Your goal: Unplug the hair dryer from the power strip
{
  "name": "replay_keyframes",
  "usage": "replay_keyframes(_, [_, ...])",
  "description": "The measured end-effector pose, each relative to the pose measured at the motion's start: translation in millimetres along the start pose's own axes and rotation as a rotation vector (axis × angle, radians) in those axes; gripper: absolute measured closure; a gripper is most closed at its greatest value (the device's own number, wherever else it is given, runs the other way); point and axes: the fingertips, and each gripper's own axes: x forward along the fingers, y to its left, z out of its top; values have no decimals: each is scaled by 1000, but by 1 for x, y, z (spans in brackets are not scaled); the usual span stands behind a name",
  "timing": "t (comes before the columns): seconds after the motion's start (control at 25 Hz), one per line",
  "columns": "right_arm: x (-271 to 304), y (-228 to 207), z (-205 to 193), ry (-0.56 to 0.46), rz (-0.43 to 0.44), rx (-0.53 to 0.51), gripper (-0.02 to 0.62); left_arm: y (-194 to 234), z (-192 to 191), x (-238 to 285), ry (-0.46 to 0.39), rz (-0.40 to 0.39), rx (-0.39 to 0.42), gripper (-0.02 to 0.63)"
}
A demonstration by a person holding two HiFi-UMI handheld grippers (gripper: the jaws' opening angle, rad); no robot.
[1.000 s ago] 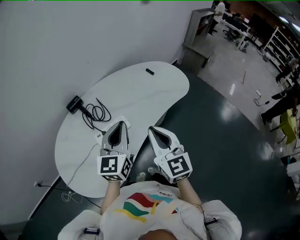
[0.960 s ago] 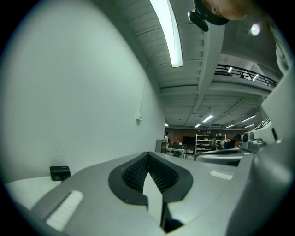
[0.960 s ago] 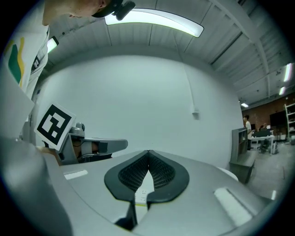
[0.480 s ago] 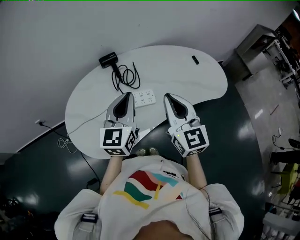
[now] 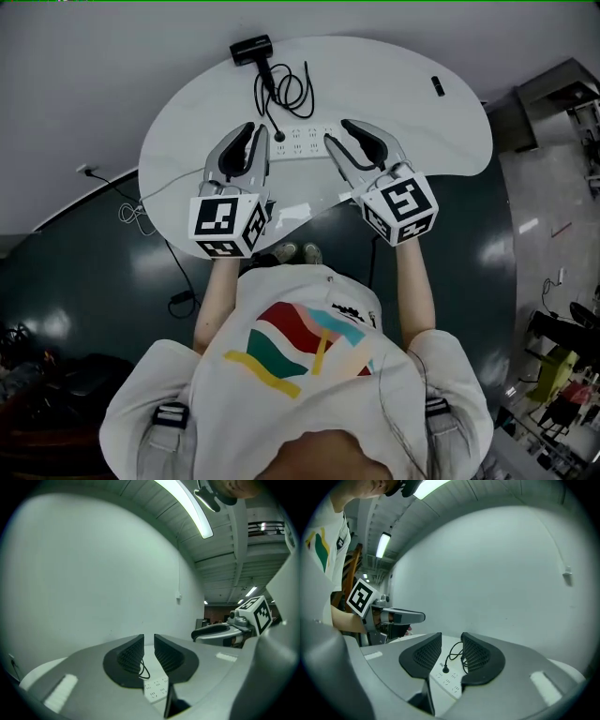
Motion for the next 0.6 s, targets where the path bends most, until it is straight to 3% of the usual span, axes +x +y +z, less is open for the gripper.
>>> replay_keyframes(0.28, [58, 7, -77, 430, 288, -206, 433, 22, -35, -3, 85, 46, -12, 522])
replay_keyframes(0.6, [86, -4, -168, 790, 427, -373, 416, 27, -61, -6, 152, 59, -27, 511])
